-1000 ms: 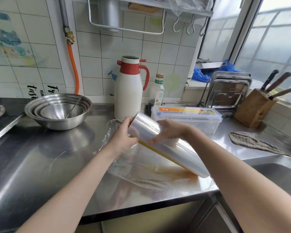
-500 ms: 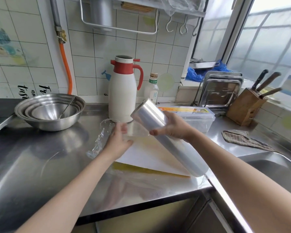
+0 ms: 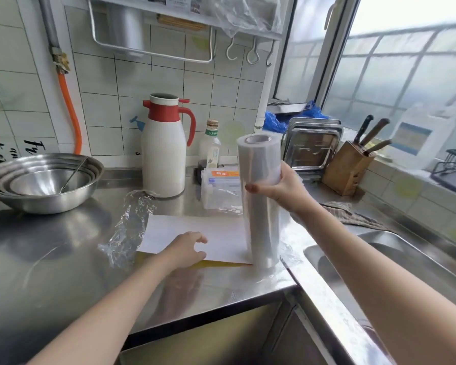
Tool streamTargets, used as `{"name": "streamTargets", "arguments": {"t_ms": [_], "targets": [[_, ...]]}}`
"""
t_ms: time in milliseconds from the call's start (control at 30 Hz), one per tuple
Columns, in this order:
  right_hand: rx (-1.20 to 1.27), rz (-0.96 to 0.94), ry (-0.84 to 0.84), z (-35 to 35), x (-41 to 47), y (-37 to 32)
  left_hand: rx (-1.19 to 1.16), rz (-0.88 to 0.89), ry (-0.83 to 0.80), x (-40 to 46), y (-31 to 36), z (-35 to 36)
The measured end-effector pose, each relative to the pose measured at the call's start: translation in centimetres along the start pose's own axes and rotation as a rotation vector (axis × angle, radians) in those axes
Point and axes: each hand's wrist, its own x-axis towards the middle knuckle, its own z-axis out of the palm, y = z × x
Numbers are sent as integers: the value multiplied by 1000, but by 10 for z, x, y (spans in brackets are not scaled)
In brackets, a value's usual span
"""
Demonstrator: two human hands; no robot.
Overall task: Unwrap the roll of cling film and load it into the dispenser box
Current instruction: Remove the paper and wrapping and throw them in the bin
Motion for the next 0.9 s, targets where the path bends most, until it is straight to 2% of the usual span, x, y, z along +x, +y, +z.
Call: {"name": "streamTargets", "arguments": {"t_ms": [333, 500, 633, 900], "targets": [[254, 6, 355, -47, 3, 6, 270, 102, -191, 25, 35, 20], [210, -40, 541, -72, 16, 19, 514, 119, -267, 47, 53, 26], [109, -53, 613, -87, 29, 32, 565, 91, -319, 61, 58, 28], [79, 16, 644, -98, 46, 68, 623, 129, -214, 75, 56, 29]]}}
